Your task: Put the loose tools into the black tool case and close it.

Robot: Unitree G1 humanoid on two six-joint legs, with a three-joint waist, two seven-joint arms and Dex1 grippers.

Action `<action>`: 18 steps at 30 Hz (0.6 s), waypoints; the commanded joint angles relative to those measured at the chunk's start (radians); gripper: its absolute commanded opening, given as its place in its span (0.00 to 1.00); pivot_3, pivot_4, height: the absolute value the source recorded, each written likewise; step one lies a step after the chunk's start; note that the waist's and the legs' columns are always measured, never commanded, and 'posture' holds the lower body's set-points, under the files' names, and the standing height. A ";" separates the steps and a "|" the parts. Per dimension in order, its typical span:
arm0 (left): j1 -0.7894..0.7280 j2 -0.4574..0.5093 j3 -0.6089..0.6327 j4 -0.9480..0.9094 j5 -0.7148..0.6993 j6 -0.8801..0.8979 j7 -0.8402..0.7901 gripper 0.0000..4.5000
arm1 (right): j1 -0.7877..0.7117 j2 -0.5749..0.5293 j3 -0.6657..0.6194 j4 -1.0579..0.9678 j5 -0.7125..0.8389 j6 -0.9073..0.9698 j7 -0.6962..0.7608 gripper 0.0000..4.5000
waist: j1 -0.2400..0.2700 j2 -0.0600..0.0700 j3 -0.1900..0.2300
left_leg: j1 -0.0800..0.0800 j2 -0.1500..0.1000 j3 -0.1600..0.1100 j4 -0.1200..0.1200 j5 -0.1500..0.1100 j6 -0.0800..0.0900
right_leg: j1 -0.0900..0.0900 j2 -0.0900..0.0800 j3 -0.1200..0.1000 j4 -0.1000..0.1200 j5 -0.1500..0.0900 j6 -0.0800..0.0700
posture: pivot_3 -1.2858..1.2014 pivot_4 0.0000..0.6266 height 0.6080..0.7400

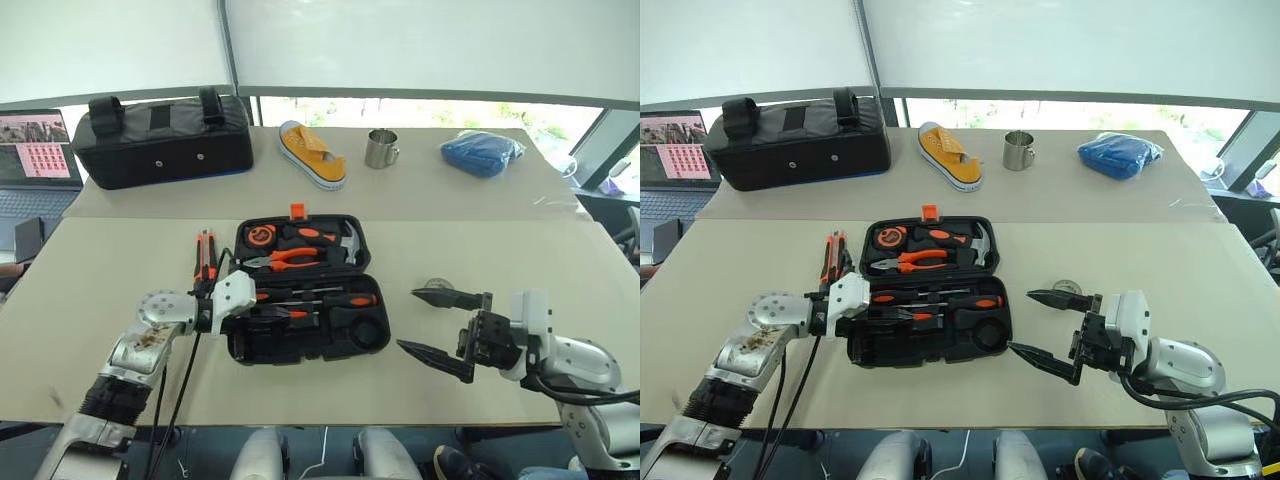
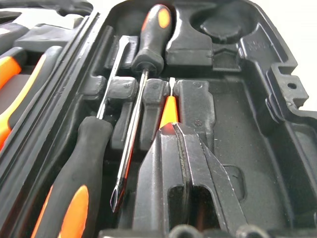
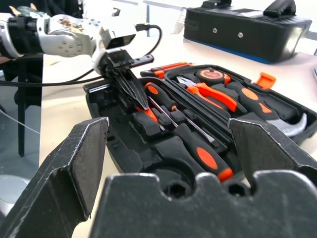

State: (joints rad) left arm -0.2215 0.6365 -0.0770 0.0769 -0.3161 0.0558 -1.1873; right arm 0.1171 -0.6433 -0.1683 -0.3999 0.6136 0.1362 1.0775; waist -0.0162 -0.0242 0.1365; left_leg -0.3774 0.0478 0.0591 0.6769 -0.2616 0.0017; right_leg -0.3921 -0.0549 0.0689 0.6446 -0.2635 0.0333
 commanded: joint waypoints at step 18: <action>0.728 -0.201 0.706 -0.302 -0.180 0.006 0.498 1.00 | 0.043 0.169 -0.068 0.085 -0.006 -0.285 -0.007 1.00 | 0.012 -0.009 0.004 | -0.008 0.001 0.000 0.001 0.000 0.000 | -0.010 -0.005 0.000 0.000 0.000 0.001 | 0.52 0.24 1.00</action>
State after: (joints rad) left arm 0.5143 0.4339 0.6113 -0.1716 -0.4736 0.0450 -0.7200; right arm 0.1722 -0.4757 -0.2259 -0.2927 0.5722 -0.1464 1.0762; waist -0.0039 -0.0336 0.1402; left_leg -0.3857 0.0485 0.0594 0.6777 -0.2620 0.0018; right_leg -0.4017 -0.0592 0.0690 0.6451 -0.2638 0.0340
